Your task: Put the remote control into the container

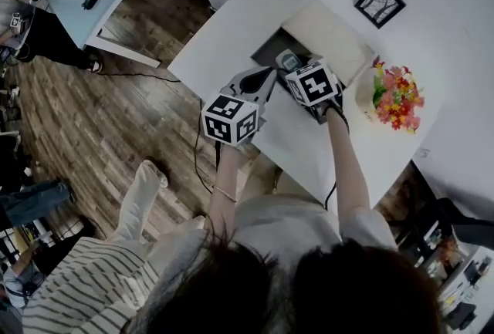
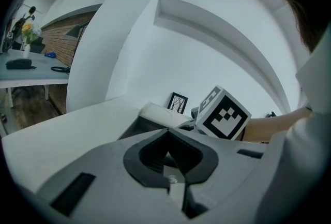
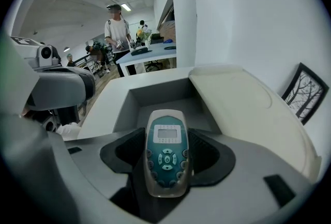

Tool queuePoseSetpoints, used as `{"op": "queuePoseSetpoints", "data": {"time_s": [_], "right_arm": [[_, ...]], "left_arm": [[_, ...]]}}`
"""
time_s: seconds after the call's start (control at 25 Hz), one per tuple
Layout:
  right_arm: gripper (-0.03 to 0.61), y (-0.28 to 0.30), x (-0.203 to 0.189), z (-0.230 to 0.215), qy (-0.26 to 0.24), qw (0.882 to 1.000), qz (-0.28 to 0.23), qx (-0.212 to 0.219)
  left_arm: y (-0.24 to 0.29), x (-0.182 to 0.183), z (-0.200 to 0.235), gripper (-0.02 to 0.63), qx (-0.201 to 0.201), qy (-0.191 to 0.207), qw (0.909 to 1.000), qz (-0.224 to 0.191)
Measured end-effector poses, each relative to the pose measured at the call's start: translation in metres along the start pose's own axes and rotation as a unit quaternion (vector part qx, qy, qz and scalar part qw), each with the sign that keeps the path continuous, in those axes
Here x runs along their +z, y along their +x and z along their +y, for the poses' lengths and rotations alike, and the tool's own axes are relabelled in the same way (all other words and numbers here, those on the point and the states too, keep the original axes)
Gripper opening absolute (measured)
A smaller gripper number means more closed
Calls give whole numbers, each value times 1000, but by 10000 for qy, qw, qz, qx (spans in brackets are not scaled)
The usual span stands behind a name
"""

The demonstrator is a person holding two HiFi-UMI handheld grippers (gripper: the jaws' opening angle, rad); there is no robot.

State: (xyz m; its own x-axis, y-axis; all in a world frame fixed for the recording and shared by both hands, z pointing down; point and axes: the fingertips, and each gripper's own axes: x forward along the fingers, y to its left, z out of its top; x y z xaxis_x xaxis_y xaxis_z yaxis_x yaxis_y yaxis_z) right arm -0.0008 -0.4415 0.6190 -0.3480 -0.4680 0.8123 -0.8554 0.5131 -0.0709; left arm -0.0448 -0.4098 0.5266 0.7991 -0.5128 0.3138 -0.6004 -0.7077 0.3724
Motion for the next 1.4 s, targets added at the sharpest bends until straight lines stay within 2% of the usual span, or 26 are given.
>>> {"op": "queuePoseSetpoints", "data": {"time_s": [0.32,0.88,1.2,1.4], "right_arm": [[265,7,-3,0,-116,9998,162,-3],[281,11,-9,1,-170,9997,143,-63],[281,-5,2,1,-16,9994,-357,-24],[279,-25,8,0,376,9967,-721,24]], "left_arm": [[-1,-1,5,3,64,-59,10000,-13],[-15,3,9,3,262,-33,9996,-76],[-16,7,3,3,277,-3,9995,-130],[-19,14,-4,3,260,99,9994,-189]]}}
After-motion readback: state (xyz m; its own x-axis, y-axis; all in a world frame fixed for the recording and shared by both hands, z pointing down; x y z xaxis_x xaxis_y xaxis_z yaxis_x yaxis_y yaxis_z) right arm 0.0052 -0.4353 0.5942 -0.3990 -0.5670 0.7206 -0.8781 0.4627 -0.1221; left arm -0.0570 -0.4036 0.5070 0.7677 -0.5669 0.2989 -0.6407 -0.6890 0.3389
